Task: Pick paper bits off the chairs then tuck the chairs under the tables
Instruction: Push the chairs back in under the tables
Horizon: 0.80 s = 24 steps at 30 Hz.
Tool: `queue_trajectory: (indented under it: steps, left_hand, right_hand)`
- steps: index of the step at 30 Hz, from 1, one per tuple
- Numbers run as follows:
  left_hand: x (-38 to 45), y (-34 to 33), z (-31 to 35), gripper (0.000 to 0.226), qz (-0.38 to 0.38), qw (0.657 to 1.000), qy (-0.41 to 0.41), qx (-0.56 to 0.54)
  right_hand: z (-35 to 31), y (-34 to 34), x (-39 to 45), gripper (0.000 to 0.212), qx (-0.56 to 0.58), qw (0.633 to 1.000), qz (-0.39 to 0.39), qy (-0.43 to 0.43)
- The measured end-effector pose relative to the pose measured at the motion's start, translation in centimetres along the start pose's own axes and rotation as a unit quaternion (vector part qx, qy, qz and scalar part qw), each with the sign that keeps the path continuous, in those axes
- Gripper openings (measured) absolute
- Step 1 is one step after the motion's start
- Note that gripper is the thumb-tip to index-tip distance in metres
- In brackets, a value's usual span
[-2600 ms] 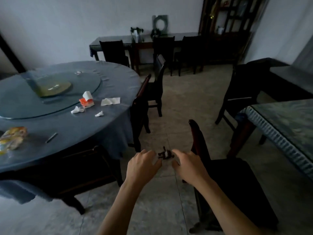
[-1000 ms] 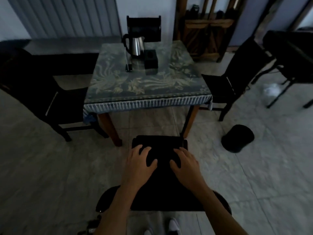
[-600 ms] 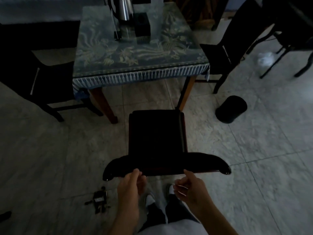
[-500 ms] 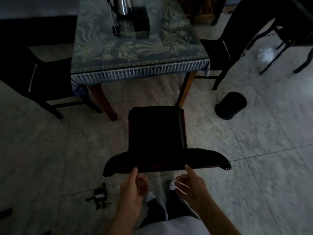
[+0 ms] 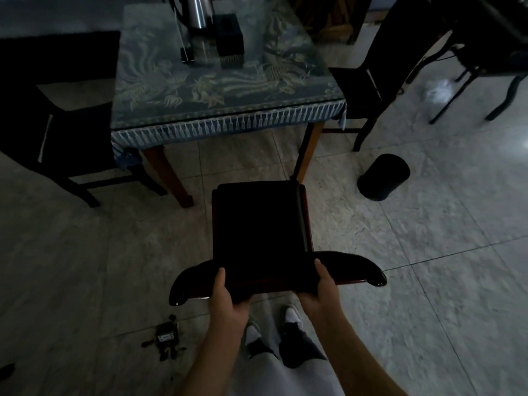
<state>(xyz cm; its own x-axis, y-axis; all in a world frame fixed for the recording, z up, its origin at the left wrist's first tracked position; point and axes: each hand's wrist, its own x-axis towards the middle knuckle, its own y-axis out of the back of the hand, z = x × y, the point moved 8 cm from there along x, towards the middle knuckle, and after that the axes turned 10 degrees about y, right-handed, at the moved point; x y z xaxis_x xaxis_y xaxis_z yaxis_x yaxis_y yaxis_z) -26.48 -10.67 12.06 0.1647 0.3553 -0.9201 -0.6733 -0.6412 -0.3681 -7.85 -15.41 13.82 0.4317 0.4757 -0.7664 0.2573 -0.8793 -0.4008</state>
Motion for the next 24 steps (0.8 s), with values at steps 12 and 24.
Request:
queue_trajectory:
  steps: [12,24]
  left_hand:
    - [0.0,1.1,0.6,0.044,0.063,0.995,-0.082,0.004]
    - [-2.0,-0.9,-4.1,0.045,0.048,0.992,-0.110,-0.040]
  right_hand:
    - [-1.3,1.4,0.9,0.018,-0.024,0.999,0.019,0.037]
    - [-5.7,3.0,2.7,0.015,-0.045,0.998,-0.015,0.030]
